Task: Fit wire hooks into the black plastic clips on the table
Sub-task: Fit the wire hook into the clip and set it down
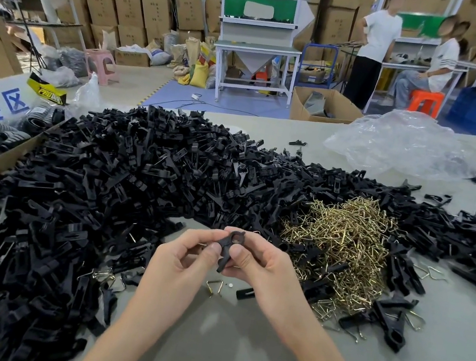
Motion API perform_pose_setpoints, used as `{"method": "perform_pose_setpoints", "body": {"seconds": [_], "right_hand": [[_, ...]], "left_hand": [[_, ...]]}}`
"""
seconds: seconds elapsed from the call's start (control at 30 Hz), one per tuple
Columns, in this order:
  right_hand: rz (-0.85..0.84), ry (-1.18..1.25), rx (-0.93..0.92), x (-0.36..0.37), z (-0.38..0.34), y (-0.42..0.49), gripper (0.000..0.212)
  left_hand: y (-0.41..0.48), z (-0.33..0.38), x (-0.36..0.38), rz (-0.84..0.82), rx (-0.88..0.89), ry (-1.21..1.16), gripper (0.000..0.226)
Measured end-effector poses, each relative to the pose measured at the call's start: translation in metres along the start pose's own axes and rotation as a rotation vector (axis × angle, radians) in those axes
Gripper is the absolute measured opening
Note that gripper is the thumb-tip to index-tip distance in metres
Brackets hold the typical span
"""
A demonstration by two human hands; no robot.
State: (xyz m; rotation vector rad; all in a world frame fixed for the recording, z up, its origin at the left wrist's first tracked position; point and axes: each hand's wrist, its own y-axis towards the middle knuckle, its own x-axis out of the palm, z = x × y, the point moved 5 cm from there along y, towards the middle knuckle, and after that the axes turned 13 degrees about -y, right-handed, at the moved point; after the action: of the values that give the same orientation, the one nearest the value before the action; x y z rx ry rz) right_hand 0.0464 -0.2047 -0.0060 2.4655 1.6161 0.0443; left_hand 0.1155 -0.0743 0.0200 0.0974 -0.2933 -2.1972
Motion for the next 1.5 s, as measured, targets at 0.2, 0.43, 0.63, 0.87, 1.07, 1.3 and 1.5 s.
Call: {"method": "perform_pose_setpoints", "body": {"seconds": [0.2,0.43,0.63,0.87,1.07,1.3,1.5], "right_hand": [[0.04,0.035,-0.017,0.0,-0.001,0.0,0.024],[0.276,0.099,-0.015,-0.02,0.003,0.004,0.018],[0.347,0.118,0.017,-0.023,0.003,0.003,0.014],[0.258,0.087,0.011,-0.018,-0.002,0.003,0.018],[0.14,-0.082,0.026,-0.007,-0.005,0.0,0.032],[0.068,-0.124,0.012,0.003,-0.009,-0.003,0.03],[0.057,-0.135,0.02,0.006,-0.011,-0.004,0.03]], "left_hand": [[0.0,-0.002,-0.007,0.038,0.001,0.142,0.022],[-0.004,-0.017,-0.015,-0.32,0.091,0.937,0.036],[-0.004,-0.024,-0.009,-0.373,0.056,0.918,0.021],[0.001,-0.015,-0.01,-0.058,0.001,0.466,0.014],[0.005,-0.01,-0.025,0.218,-0.092,-0.071,0.015],[0.003,-0.012,-0.024,0.306,-0.115,-0.089,0.015],[-0.001,-0.008,-0.015,0.288,-0.066,0.054,0.014]]}}
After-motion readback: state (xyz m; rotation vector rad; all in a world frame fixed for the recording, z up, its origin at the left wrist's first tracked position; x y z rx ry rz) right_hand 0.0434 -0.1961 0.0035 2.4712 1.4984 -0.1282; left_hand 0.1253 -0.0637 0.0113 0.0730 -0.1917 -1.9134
